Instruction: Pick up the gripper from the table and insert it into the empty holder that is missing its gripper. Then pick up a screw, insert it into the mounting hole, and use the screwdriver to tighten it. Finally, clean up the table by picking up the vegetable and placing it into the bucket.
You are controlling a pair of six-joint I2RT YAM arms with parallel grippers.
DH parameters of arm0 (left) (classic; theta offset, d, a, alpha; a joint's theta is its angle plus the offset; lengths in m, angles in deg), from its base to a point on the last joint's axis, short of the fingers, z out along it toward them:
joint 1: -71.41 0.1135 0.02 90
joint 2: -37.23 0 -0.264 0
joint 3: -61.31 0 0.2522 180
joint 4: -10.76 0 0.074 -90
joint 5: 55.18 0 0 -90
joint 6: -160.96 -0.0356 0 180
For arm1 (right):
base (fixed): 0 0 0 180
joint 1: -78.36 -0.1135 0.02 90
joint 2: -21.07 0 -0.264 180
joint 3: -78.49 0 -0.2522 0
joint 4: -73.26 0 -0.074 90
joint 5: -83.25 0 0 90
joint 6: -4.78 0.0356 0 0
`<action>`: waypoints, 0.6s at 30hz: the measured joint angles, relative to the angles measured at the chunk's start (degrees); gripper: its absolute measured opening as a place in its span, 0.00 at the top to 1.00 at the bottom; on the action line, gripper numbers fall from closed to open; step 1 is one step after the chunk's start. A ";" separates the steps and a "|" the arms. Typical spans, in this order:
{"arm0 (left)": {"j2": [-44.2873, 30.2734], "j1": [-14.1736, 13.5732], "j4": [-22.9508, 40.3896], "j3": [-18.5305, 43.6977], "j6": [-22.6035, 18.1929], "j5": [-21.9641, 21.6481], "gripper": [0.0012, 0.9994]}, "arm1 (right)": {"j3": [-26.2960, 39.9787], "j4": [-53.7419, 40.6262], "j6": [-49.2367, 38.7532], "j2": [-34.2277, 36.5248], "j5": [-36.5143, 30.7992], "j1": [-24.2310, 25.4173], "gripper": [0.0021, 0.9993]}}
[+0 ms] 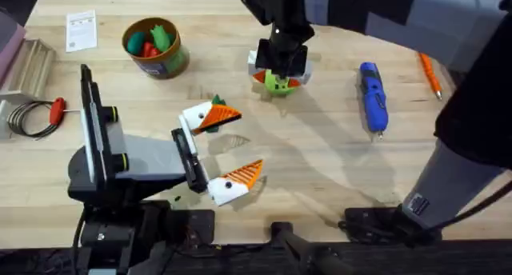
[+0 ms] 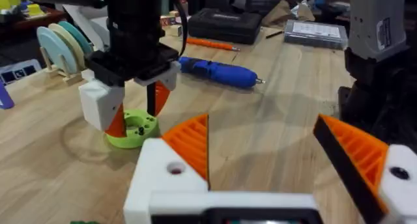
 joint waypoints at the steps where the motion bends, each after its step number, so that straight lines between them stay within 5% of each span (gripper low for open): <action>1: 0.01 0.00 0.00 0.00 0.01 0.02 0.01 | 0.00 0.03 0.15 0.04 0.00 0.00 0.36; 18: 0.02 0.00 0.00 0.00 0.02 0.00 0.01 | 0.00 0.24 0.39 2.29 0.00 0.00 0.57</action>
